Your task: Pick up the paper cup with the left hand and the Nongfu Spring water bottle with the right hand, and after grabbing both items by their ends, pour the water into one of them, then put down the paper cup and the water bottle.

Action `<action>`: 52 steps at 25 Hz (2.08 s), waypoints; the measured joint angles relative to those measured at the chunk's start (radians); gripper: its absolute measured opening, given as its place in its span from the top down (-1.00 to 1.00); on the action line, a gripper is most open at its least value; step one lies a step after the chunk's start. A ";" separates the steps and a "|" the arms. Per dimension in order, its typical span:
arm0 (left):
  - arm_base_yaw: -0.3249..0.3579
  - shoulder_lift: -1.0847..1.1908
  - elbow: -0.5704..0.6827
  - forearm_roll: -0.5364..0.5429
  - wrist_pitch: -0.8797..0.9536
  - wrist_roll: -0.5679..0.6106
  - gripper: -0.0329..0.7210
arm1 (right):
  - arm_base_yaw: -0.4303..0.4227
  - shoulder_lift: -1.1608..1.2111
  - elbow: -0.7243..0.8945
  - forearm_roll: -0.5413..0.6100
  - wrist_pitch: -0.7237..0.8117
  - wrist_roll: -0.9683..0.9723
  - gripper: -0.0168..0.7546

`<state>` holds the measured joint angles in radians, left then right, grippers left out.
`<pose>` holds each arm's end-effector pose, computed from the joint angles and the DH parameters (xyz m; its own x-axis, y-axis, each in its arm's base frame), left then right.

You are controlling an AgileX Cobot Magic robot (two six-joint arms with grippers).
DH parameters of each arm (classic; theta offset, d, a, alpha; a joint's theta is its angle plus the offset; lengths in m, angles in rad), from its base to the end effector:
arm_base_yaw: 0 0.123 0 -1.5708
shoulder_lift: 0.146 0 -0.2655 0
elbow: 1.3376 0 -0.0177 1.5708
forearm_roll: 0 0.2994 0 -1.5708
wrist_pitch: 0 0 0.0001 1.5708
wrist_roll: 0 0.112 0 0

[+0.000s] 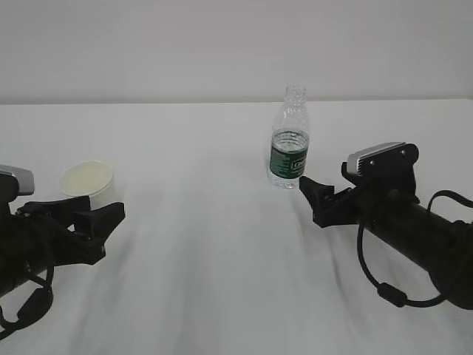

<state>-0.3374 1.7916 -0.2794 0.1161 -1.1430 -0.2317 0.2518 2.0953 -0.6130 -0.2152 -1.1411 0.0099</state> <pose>0.2444 -0.0982 0.0458 -0.3379 -0.0736 -0.9383 0.3692 0.9066 -0.2041 0.3246 0.1060 0.0107 -0.2164 -0.1376 -0.9666 -0.4449 0.8951 -0.0278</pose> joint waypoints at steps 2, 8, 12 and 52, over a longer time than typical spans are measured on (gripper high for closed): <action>0.000 0.000 0.000 0.000 0.000 0.000 -0.31 | 0.000 0.018 -0.020 -0.008 -0.002 0.002 -0.79; 0.000 0.000 0.000 0.000 0.000 0.003 -0.31 | 0.000 0.035 -0.058 -0.017 -0.002 0.008 -0.79; 0.000 0.000 0.000 0.000 0.000 0.003 -0.31 | 0.000 0.068 -0.095 -0.022 -0.002 0.025 -0.79; 0.000 0.040 0.000 0.000 -0.001 0.004 -0.31 | 0.000 0.234 -0.382 -0.127 0.031 0.108 -0.75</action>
<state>-0.3374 1.8317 -0.2794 0.1161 -1.1440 -0.2279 0.2518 2.3290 -0.9950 -0.3426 -1.1104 0.1181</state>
